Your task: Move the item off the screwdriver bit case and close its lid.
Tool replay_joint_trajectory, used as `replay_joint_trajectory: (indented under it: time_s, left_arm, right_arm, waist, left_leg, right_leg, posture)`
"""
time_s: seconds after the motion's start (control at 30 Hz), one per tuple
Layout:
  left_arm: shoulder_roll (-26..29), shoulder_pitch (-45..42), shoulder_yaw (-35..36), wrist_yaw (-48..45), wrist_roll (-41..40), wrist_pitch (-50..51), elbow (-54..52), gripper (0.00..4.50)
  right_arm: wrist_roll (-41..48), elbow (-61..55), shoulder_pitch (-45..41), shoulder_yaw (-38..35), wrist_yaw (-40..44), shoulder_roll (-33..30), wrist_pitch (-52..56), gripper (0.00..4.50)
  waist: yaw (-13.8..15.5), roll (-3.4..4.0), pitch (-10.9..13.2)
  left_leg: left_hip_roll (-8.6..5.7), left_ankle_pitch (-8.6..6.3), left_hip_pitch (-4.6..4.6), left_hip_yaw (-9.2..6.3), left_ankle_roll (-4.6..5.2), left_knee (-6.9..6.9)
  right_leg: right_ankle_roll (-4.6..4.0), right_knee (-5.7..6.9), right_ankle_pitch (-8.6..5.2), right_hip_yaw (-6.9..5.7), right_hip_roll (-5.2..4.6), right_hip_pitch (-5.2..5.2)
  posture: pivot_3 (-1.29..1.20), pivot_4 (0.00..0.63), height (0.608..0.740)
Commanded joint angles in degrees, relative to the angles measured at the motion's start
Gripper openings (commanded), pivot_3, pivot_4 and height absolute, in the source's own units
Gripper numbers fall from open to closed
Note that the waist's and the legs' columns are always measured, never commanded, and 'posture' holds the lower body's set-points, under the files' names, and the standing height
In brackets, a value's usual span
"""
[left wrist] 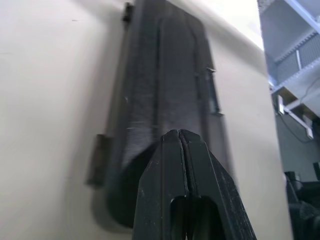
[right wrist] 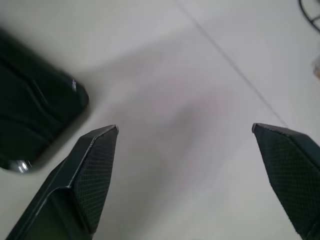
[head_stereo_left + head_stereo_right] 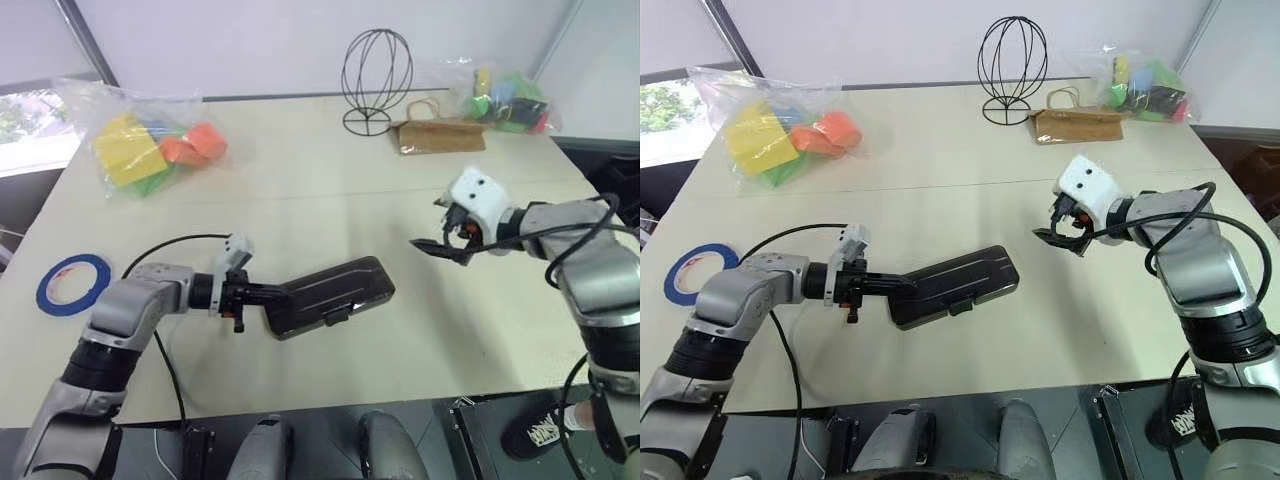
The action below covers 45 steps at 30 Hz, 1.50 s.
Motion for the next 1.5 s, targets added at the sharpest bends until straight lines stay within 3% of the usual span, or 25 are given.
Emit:
replay_joint_trajectory:
  time_s: [0.03, 0.17, 0.23, 0.3, 0.47, 0.5, 0.63, 1.0, 1.5]
  left_arm:
    - [-1.1, -5.1, 2.6, 0.9, -1.0, -0.6, 2.7, 0.0]
    - [-2.4, -9.1, 2.9, 1.3, -0.4, -1.4, 6.6, 0.0]
    - [-3.1, -11.2, 2.3, 1.1, 0.6, -2.8, 9.1, 0.0]
    - [-4.0, -13.1, 1.3, 0.8, 1.9, -4.3, 11.8, 0.0]
    - [-6.9, -17.2, -1.7, -0.4, 6.1, -9.3, 19.7, 0.0]
    - [-7.7, -17.9, -2.6, -0.6, 7.4, -10.9, 21.5, 0.0]
    - [-10.5, -19.8, -4.3, -0.5, 10.8, -15.7, 27.5, 0.0]
    - [-17.6, -22.2, -5.5, 0.5, 16.1, -20.7, 34.7, 0.0]
    - [-18.3, -17.6, -8.7, -1.9, 20.2, -23.9, 31.7, 0.0]
  right_arm:
    - [7.0, -5.2, -2.3, -3.5, 0.4, 1.7, 6.4, 4.46]
    - [13.9, -9.4, -1.7, -4.3, 0.7, 3.2, 12.1, 4.46]
    - [18.1, -11.7, -0.4, -4.0, 2.2, 3.7, 13.9, 3.92]
    - [21.4, -13.2, 0.9, -3.2, 3.2, 3.6, 15.3, 3.07]
    - [27.4, -16.6, 5.0, 0.6, 6.9, 2.1, 14.4, 0.38]
    - [27.9, -17.0, 5.7, 1.9, 7.6, 1.9, 13.9, 0.06]
    - [29.2, -16.6, 7.2, 5.9, 7.9, 2.5, 12.9, 0.06]
    - [19.5, -10.7, 10.8, 17.9, -4.3, 9.2, 7.7, 0.06]
    - [15.6, -11.5, 15.2, 16.7, -15.3, 13.7, 7.6, 0.06]
  waist:
    - [0.1, 0.0, 0.0]
    - [-0.1, -0.01, 0.0]
    - [-0.1, -0.01, 0.0]
    - [-0.1, -0.01, 0.0]
    - [-0.1, -0.02, 0.0]
    - [-0.1, -0.02, 0.0]
    - [-0.2, -0.03, 0.0]
    - [-0.2, -0.04, 0.0]
    - [-0.4, -0.04, 0.0]
  left_leg:
    - [0.0, 0.0, 0.0, 0.0, 0.0, 0.01]
    - [-0.01, -0.01, 0.0, -0.01, 0.02, 0.0]
    - [-0.01, -0.01, 0.0, -0.02, 0.02, 0.0]
    - [-0.01, -0.01, 0.0, -0.01, 0.02, 0.0]
    - [-0.03, -0.01, 0.0, 0.04, 0.02, 0.03]
    - [-0.03, -0.01, 0.0, 0.06, 0.02, 0.03]
    - [-0.04, -0.01, 0.0, 0.11, 0.02, 0.06]
    - [-0.04, 0.0, 0.0, 0.04, 0.01, 0.09]
    - [-0.05, 0.0, 0.0, 0.03, 0.01, 0.1]
  right_leg:
    - [0.0, 0.0, 0.0, -0.01, 0.0, 0.0]
    - [0.0, 0.0, 0.0, -0.03, 0.0, 0.03]
    - [0.0, 0.0, 0.0, -0.05, 0.0, 0.03]
    - [0.0, 0.01, 0.0, -0.07, 0.01, 0.03]
    - [0.01, 0.02, 0.0, -0.08, 0.0, 0.04]
    - [0.01, 0.03, 0.0, -0.09, 0.0, 0.05]
    - [0.01, 0.02, 0.0, -0.12, 0.0, 0.08]
    - [0.01, 0.07, 0.0, -0.16, 0.0, 0.07]
    - [0.01, 0.08, 0.0, -0.15, 0.01, 0.07]
  posture:
    - [0.0, 0.15, 0.74]
    - [0.0, 0.15, 0.74]
    - [0.0, 0.15, 0.74]
    - [0.0, 0.15, 0.74]
    - [0.0, 0.15, 0.74]
    - [0.0, 0.15, 0.74]
    - [0.0, 0.15, 0.74]
    - [0.0, 0.15, 0.74]
    - [0.0, 0.15, 0.74]
